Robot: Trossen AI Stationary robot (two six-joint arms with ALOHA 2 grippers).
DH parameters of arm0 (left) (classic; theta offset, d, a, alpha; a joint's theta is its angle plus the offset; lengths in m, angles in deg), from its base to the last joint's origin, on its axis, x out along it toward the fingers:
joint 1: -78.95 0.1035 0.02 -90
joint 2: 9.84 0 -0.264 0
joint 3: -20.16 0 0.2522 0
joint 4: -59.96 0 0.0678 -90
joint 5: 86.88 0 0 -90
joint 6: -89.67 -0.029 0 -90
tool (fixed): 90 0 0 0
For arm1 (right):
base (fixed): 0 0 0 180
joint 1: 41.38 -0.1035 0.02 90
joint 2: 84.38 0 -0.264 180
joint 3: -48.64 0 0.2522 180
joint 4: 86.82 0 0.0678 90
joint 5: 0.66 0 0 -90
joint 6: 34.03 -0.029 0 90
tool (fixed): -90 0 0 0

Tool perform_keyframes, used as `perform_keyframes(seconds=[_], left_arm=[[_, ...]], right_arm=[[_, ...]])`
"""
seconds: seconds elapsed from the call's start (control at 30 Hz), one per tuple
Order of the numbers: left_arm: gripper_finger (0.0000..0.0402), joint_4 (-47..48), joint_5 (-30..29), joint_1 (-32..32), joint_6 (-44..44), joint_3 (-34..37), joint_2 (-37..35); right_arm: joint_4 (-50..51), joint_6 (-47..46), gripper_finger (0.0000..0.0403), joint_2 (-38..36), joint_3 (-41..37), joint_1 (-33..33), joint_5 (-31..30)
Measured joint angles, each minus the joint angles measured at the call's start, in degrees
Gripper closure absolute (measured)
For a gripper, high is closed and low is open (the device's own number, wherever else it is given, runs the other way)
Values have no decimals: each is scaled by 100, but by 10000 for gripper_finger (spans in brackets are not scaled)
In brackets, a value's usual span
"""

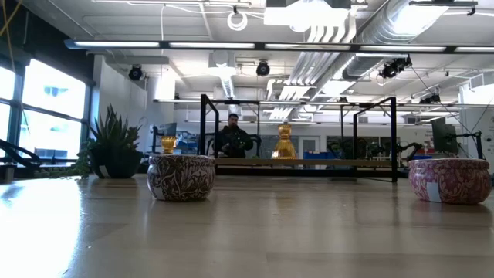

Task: Pick & Place candle stick holders
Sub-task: Put the blue scented candle on the shelf

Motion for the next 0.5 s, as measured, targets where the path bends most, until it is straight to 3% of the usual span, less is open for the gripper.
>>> perform_keyframes(seconds=[0.23,0.5], left_arm=[[84,-1,97,4,-130,0,0],[108,37,-297,-9,-422,2,2]], right_arm=[[0,-8,329,0,-2,0,-2],[0,-8,329,0,0,0,-2]])
